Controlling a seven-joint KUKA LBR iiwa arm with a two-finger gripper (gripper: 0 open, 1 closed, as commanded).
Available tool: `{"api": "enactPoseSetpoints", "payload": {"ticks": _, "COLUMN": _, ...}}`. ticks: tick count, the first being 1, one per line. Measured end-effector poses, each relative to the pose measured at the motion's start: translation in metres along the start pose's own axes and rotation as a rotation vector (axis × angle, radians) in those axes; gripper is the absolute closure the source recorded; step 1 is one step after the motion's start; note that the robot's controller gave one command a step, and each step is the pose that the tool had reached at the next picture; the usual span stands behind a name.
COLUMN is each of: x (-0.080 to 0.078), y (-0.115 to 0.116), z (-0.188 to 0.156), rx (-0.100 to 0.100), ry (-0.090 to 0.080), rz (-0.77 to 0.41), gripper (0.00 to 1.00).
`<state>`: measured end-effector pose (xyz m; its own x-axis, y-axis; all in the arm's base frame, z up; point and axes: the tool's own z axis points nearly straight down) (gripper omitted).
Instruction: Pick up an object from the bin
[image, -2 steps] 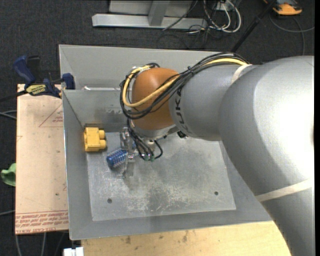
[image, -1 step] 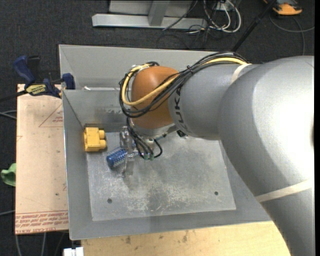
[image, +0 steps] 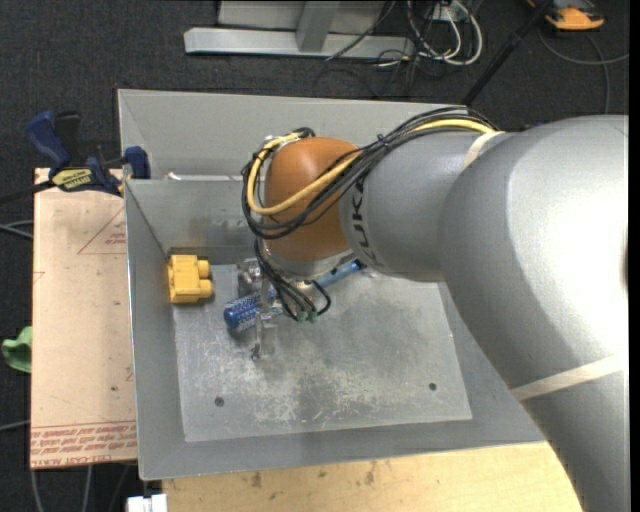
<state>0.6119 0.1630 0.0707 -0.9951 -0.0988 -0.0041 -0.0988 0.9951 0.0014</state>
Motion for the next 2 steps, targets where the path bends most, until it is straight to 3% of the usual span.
{"api": "enactPoseSetpoints", "payload": {"ticks": 1, "x": 0.001, "y": 0.000, "z": 0.001, "rx": 0.000, "ry": 0.002, "rz": 0.001, "gripper": 1.00}}
{"api": "enactPoseSetpoints", "payload": {"ticks": 2, "x": 0.000, "y": 0.000, "z": -0.023, "rx": -0.001, "ry": 0.001, "rz": 0.003, "gripper": 1.00}}
